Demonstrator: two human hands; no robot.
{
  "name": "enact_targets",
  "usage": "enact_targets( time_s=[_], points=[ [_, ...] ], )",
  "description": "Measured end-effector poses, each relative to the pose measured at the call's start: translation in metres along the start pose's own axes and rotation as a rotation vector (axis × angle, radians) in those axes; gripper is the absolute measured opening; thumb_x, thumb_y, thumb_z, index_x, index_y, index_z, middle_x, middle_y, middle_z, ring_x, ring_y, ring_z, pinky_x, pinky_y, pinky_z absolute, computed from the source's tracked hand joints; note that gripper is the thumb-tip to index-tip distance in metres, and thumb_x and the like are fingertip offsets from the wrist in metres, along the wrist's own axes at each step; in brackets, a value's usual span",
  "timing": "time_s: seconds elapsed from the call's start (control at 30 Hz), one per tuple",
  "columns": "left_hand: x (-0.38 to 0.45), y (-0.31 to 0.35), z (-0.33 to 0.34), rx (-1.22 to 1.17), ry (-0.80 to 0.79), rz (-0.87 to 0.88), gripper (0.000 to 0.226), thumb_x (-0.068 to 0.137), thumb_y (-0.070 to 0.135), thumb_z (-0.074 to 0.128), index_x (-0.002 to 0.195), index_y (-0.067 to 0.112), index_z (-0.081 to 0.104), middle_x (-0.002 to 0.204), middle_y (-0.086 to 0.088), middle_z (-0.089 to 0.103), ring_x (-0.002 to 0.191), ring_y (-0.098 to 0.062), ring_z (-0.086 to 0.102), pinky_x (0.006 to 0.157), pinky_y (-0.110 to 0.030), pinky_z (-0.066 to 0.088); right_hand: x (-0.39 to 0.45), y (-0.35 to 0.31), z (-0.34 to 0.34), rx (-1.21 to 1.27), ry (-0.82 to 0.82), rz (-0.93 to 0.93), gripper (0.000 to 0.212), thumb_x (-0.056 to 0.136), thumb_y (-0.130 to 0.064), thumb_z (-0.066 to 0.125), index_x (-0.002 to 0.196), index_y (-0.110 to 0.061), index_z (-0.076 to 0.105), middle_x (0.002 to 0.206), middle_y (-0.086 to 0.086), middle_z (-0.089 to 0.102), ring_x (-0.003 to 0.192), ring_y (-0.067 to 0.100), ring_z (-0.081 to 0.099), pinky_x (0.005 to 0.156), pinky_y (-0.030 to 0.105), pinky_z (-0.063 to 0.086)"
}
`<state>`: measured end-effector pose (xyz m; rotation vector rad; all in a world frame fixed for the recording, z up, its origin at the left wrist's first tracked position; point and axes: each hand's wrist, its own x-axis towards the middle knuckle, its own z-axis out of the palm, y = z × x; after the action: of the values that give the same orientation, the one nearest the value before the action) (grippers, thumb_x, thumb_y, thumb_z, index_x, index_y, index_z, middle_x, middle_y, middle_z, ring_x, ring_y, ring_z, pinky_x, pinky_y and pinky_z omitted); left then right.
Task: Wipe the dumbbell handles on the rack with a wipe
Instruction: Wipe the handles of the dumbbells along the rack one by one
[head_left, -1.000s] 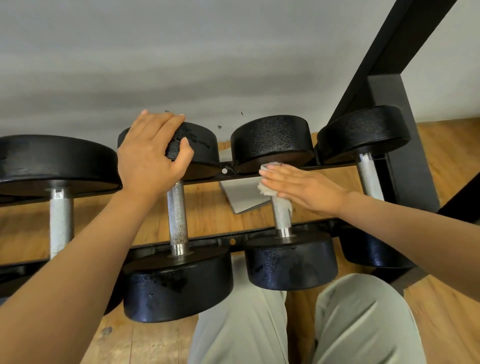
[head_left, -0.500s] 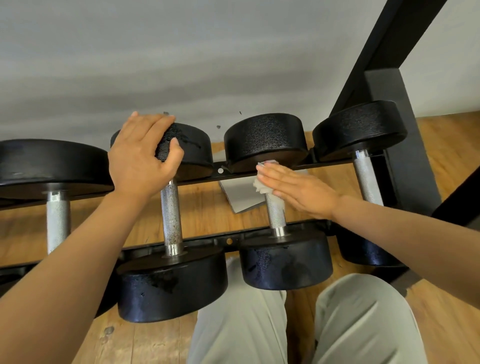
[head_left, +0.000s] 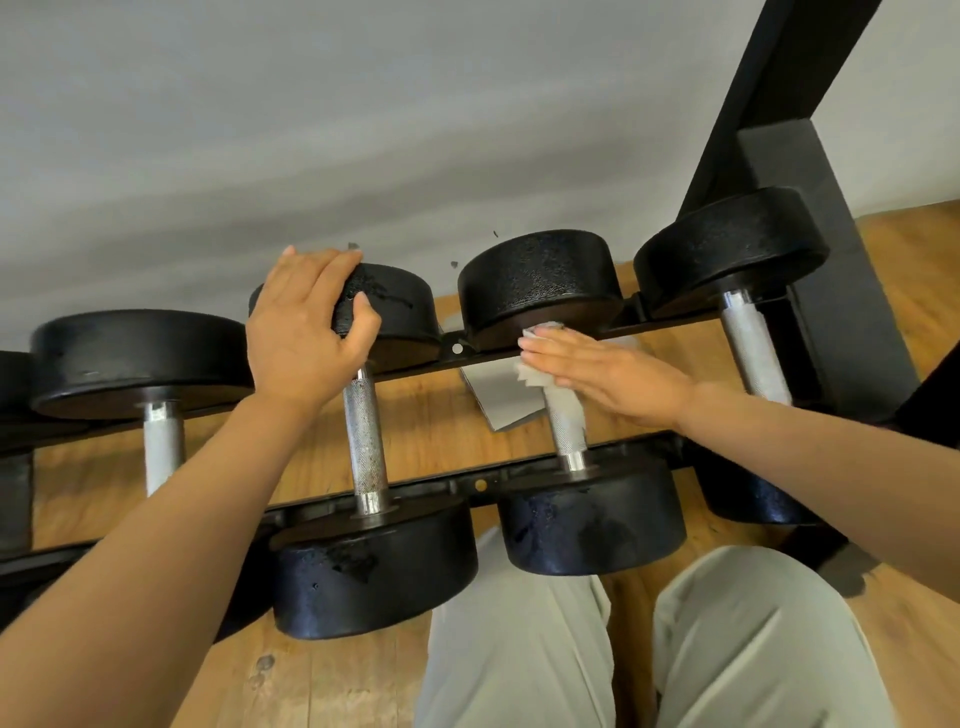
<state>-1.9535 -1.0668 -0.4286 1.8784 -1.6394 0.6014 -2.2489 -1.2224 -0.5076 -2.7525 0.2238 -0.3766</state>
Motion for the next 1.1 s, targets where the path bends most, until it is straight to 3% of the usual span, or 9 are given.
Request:
enact_targets(
  time_s=[0.1,0.23,0.37,0.47,0.57,0.7,0.8,0.97,1.1],
  points=[
    [0.001,0.005,-0.005,-0.002,-0.050,-0.019,0.041,0.094,0.024,0.049,0.127,0.004,0.061,0.117,-0.013,0.063,0.112,-0.026,0.054,0.114,-0.046,0.035,-0.015,-0.018,0.007,0.194,0.013,0.103,0.049,0.099,-0.011,0.050,0.146,-0.011,0.038,0.157,0.002,0.028,0.149,0.011,0.010,0.120,0.021,0.009],
    [0.006,0.010,-0.014,0.020,-0.165,-0.039,0.041,0.093,0.023,0.048,0.126,0.001,0.059,0.115,-0.017,0.061,0.111,-0.027,0.049,0.107,-0.055,0.039,-0.033,-0.032,-0.003,0.313,-0.152,0.131,0.062,0.094,0.005,0.053,0.149,-0.017,0.036,0.160,0.000,0.022,0.149,0.008,0.006,0.121,0.026,0.007],
    [0.011,0.013,-0.023,0.065,-0.357,-0.065,0.047,0.095,0.028,0.039,0.128,-0.002,0.055,0.120,-0.020,0.058,0.115,-0.036,0.050,0.116,-0.052,0.027,-0.030,-0.047,-0.011,0.384,-0.168,0.259,0.077,0.088,0.020,0.048,0.151,-0.018,0.027,0.161,-0.003,0.014,0.148,0.005,0.005,0.119,0.017,0.001],
    [0.019,0.022,-0.031,0.071,-0.513,-0.121,0.052,0.096,0.030,0.034,0.134,-0.002,0.050,0.135,-0.021,0.052,0.136,-0.038,0.039,0.122,-0.049,0.013,-0.023,-0.058,0.001,0.478,0.021,0.424,0.084,0.080,0.029,0.048,0.150,-0.015,0.033,0.160,0.002,0.022,0.149,0.014,0.015,0.123,0.034,0.009],
    [0.031,0.040,-0.035,0.011,-0.611,-0.119,0.053,0.099,0.019,0.047,0.148,0.000,0.037,0.154,-0.018,0.036,0.148,-0.031,0.022,0.124,-0.041,0.006,-0.014,-0.075,0.013,0.585,0.207,0.650,0.083,0.079,0.029,0.051,0.146,-0.015,0.031,0.157,0.010,0.026,0.148,0.028,0.020,0.121,0.051,0.014],
    [0.047,0.077,-0.030,-0.108,-0.727,-0.009,0.060,0.104,0.020,0.044,0.156,0.008,0.018,0.164,-0.005,0.012,0.151,-0.015,0.002,0.124,-0.035,0.002,0.024,-0.119,0.016,0.571,0.256,0.944,0.082,0.088,0.021,0.041,0.151,-0.012,-0.001,0.160,0.009,-0.007,0.150,0.029,-0.002,0.118,0.027,0.000],
    [0.062,0.098,-0.018,-0.128,-0.813,0.160,0.057,0.104,0.032,0.026,0.157,0.014,0.012,0.164,0.000,0.004,0.151,-0.013,-0.003,0.124,-0.034,0.001,0.052,-0.138,0.021,0.510,0.306,1.248,0.073,0.101,-0.002,0.033,0.150,-0.008,-0.020,0.149,0.002,-0.037,0.146,0.022,-0.024,0.121,0.033,-0.006],
    [0.079,0.098,0.011,0.062,-0.935,0.614,0.058,0.100,0.035,-0.006,0.152,0.012,-0.015,0.162,-0.005,-0.017,0.149,-0.018,-0.017,0.123,-0.035,-0.007,0.070,-0.143,0.026,0.610,0.367,1.646,0.059,0.106,-0.027,0.019,0.155,-0.010,-0.009,0.163,0.005,-0.015,0.149,0.015,-0.013,0.122,0.034,-0.004],
    [0.091,0.074,0.027,0.094,-0.914,0.846,0.071,0.101,0.021,0.023,0.150,0.007,-0.026,0.157,-0.009,-0.030,0.146,-0.022,-0.026,0.122,-0.036,-0.007,0.096,-0.134,0.014,0.594,0.540,1.653,0.053,0.107,-0.028,0.019,0.156,-0.009,0.009,0.164,0.005,0.005,0.150,0.016,-0.002,0.122,0.029,-0.004]
  ],
)
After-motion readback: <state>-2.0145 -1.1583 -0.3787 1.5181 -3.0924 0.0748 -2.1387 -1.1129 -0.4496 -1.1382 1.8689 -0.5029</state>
